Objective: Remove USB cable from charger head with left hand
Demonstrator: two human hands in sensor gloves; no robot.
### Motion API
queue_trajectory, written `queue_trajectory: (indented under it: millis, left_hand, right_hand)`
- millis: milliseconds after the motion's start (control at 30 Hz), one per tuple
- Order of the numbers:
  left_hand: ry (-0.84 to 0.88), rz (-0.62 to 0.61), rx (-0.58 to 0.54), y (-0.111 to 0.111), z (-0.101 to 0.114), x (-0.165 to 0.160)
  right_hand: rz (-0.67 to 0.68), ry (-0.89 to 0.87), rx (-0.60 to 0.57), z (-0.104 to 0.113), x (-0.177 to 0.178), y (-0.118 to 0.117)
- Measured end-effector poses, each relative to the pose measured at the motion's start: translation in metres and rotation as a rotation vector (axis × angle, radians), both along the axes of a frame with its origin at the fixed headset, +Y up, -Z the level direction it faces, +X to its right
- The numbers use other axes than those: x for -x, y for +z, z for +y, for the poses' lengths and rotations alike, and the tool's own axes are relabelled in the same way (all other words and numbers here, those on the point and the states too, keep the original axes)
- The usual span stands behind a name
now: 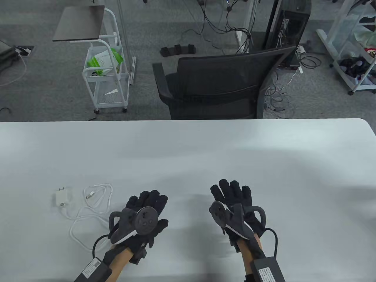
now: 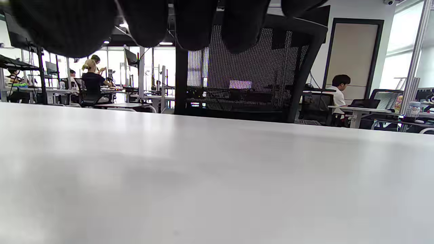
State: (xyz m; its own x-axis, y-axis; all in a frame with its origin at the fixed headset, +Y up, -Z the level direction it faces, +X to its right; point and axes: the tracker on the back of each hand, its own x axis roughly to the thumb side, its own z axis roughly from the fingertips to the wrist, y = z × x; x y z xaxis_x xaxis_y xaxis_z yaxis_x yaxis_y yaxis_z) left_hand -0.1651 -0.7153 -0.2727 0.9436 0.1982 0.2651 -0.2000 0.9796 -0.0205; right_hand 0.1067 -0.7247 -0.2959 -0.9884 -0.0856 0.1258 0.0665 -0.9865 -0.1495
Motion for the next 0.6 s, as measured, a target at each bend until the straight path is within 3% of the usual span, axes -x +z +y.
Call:
queue_trajectory:
  millis: [400,600]
  left_hand:
    - [0.049,0.094,-0.013,-0.002,0.012,0.021]
    - [0.050,0.315,-0.046,-0.012,0.031,0.068]
  right_hand:
    - [-0.003,-0.011,0.015,0.001,0.000,0.001]
    - [0.018,-0.026,0.026,0.002,0.002,0.004]
